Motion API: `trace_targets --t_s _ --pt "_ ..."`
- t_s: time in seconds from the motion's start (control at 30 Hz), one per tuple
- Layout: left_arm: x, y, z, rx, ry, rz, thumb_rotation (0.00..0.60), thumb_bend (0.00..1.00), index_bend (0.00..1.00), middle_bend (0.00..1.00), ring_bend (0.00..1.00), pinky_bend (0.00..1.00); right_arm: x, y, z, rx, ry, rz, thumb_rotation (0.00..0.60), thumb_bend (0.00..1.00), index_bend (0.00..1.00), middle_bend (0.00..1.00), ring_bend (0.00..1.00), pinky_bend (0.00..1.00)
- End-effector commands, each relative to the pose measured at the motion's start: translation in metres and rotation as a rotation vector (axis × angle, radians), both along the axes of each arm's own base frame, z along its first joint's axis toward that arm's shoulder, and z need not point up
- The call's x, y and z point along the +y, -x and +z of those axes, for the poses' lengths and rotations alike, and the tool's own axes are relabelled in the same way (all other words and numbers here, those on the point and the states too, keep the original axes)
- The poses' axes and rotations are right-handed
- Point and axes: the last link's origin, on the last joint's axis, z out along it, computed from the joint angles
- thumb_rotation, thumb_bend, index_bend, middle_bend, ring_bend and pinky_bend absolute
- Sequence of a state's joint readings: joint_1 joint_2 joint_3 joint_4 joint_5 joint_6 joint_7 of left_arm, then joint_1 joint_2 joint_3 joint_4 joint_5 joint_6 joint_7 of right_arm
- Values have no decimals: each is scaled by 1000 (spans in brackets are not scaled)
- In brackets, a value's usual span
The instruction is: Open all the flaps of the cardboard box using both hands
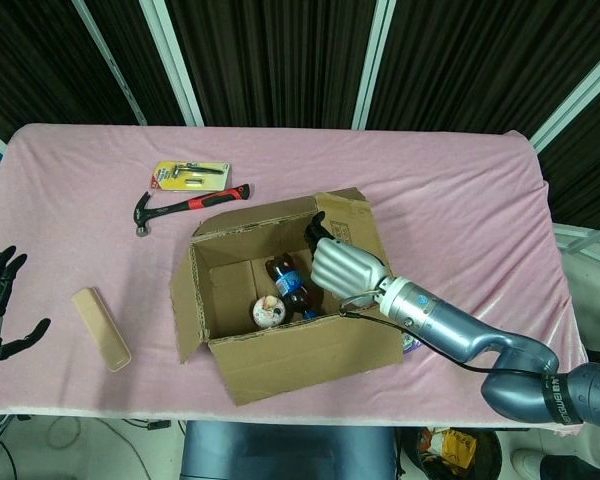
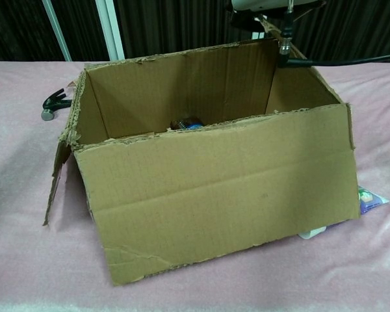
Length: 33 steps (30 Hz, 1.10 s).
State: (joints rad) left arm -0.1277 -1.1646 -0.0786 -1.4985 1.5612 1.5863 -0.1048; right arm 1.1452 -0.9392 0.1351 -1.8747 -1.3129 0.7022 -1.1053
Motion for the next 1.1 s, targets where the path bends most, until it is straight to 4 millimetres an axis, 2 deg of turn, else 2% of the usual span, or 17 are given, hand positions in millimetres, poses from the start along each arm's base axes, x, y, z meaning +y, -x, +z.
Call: trace_targets --t_s 0.03,0.23,0.47,0.63,0.97,1.1 --pt "0 0 0 1 0 1 600 196 0 0 0 37 0 2 3 6 10 4 600 449 480 369 210 253" --pt "0 0 0 4 0 5 600 196 0 0 0 37 0 6 10 13 30 6 600 383 436 345 195 244" --pt "0 1 0 6 1 9 600 196 0 0 0 37 -2 14 19 33 68 7 600 377 424 337 190 242" --pt "0 0 0 7 2 10 600 196 0 0 0 37 -5 22 36 37 111 -15 600 376 416 334 185 242" --pt "0 0 0 8 3 11 600 196 0 0 0 37 -6 39 53 45 150 -55 600 375 404 326 177 241" --pt "0 0 0 10 4 12 600 196 0 0 0 37 -4 42 58 24 151 -65 600 375 368 303 163 237"
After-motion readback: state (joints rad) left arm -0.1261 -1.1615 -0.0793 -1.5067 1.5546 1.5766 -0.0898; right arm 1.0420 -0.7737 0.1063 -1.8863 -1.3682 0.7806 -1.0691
